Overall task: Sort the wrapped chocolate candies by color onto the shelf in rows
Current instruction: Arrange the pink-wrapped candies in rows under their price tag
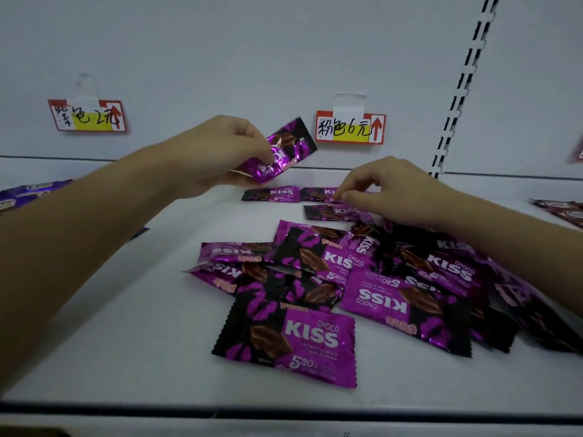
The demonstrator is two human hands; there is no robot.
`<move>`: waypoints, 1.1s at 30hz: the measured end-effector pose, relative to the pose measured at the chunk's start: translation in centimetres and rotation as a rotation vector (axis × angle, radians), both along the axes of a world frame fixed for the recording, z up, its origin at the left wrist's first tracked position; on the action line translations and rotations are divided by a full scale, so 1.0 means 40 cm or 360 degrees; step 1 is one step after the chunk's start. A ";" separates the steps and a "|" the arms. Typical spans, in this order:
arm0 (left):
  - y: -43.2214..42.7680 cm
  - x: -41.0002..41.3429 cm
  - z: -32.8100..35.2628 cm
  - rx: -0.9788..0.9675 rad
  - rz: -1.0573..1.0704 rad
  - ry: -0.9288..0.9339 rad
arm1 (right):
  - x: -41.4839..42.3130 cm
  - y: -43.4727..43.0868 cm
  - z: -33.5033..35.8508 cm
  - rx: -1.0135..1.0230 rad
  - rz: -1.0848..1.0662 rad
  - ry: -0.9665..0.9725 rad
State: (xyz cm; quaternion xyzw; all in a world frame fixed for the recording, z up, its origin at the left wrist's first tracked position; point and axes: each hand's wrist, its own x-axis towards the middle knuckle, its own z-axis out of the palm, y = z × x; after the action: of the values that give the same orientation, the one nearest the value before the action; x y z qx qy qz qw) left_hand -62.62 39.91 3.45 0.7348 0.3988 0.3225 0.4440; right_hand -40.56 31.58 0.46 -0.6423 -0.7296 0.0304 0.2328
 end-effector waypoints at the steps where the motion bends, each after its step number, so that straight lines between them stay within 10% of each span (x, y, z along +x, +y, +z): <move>1: -0.003 0.000 0.000 0.0028 -0.0029 -0.0046 | 0.001 0.000 0.001 0.0015 -0.0005 0.0005; 13: -0.015 0.006 -0.006 0.0249 -0.0096 0.0067 | 0.047 -0.045 0.102 -0.0534 0.0206 0.0074; 23: 0.002 -0.003 -0.036 0.0268 0.0011 0.1180 | 0.102 -0.046 0.127 -0.0759 -0.0130 -0.0126; 33: 0.017 -0.021 -0.030 0.0435 -0.0478 0.1248 | 0.172 -0.033 0.114 -0.1155 -0.0419 -0.0161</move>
State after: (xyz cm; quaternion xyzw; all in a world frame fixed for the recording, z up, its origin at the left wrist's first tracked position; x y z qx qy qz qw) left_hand -63.46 40.59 2.24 0.9034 0.3795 0.0008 0.1998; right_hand -33.67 30.24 5.03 -0.7717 -0.5934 0.2247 -0.0439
